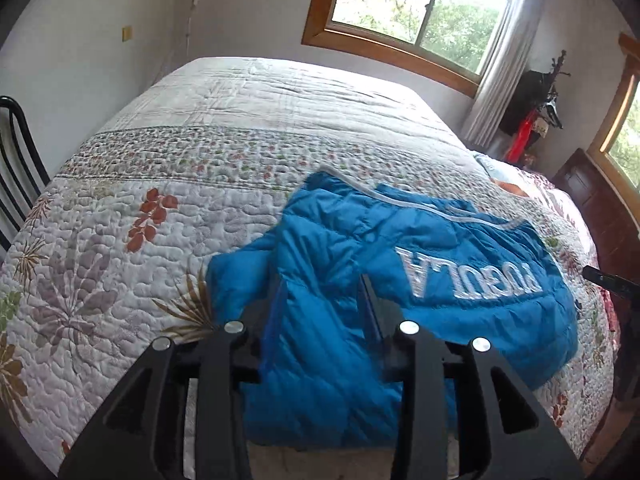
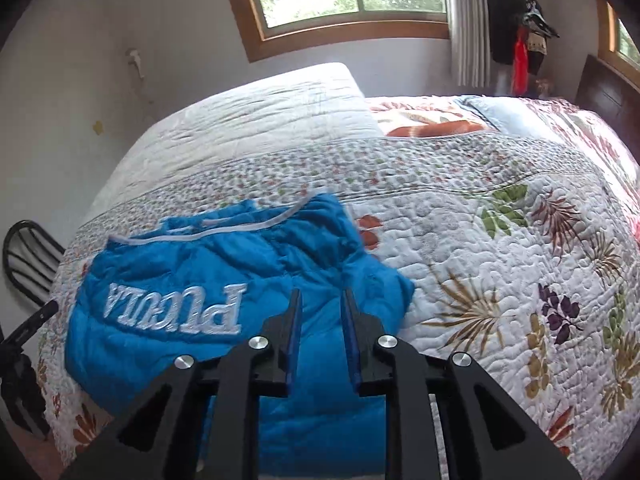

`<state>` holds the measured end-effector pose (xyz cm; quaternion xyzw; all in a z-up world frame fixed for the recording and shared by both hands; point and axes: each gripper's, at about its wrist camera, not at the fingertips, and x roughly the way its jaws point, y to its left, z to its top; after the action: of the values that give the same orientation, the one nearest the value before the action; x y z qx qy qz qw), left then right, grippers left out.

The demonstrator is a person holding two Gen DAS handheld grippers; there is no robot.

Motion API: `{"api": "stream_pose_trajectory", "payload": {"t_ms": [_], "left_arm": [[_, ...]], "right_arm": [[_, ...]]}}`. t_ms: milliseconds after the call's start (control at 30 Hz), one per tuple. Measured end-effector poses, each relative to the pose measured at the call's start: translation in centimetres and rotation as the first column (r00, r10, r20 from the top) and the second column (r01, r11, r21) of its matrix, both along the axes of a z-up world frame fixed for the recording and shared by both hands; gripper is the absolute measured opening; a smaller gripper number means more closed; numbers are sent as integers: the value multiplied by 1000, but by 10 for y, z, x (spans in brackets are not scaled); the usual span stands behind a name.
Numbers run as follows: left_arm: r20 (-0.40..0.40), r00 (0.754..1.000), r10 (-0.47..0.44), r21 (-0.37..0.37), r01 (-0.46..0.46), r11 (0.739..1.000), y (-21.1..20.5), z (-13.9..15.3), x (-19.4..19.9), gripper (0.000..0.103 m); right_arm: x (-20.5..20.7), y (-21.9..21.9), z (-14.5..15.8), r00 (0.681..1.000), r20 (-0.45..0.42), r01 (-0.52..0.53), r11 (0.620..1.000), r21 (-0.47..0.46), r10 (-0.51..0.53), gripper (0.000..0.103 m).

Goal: Fold large clothes

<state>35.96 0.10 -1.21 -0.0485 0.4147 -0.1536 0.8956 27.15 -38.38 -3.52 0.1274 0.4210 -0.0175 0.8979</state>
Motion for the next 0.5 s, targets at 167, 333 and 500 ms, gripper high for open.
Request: {"api": "stream_pose_trajectory", "payload": {"t_ms": [167, 333, 500], "left_arm": [[-14, 995, -97, 20, 97, 995, -60, -9, -31, 38], [-72, 992, -100, 80, 106, 991, -85, -51, -27, 38], [-77, 988, -133, 58, 137, 989, -79, -82, -24, 38]], "right_arm": [[-8, 67, -18, 990, -26, -136, 991, -12, 136, 19], [3, 95, -48, 982, -78, -175, 984, -43, 171, 18], [9, 87, -89, 979, -102, -178, 984, 0, 177, 14]]}}
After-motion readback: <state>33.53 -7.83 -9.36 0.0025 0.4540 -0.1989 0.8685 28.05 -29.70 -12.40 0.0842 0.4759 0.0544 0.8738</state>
